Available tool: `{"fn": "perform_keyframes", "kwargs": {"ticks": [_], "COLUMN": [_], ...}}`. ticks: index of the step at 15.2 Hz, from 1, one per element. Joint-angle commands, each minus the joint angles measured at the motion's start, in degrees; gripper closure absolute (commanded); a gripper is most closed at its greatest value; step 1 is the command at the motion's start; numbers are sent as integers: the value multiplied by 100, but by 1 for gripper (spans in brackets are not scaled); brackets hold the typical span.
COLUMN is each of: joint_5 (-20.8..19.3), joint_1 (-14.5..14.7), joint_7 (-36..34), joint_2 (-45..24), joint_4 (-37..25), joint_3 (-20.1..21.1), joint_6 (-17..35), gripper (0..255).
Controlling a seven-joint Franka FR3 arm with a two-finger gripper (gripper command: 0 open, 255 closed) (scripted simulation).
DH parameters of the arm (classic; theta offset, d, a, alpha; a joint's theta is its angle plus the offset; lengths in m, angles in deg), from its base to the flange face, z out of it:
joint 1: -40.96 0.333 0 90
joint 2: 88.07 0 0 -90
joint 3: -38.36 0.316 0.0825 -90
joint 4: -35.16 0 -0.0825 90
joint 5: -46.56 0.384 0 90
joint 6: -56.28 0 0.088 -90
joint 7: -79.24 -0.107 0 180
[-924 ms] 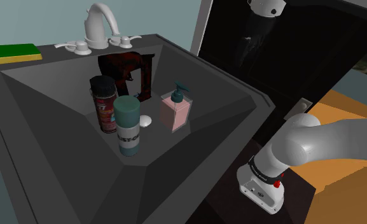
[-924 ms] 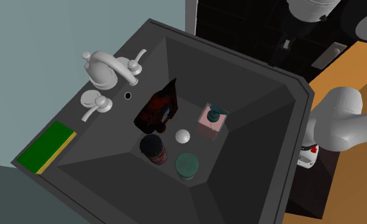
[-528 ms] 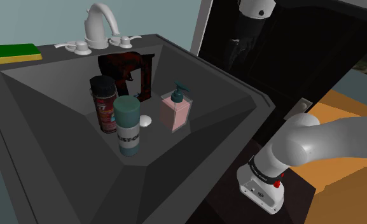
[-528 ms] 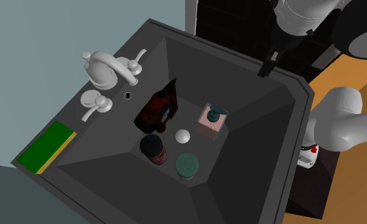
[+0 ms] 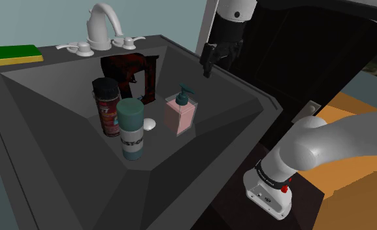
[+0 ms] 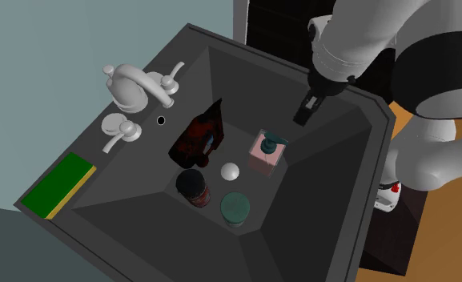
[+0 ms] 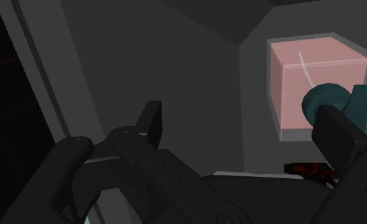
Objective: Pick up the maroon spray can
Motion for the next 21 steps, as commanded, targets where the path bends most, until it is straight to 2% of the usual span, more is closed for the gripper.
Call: {"fn": "perform_keyframes", "kwargs": {"ticks": [1, 7, 12, 17, 21], "joint_5": [123, 248, 28, -625, -1440], "joint_1": [-8, -101, -202, -145, 271], "joint_7": [-380, -1531, -2579, -3767, -4738], "joint_2": [-223, -1145, -2132, -3401, -4613], "joint_4": [-156, -889, -1714, -2776, -3867], "joint_3": [246, 1021, 1697, 2336, 2618], "joint_6": [96, 385, 573, 619, 442], "gripper": [0, 0, 0, 0, 0]}}
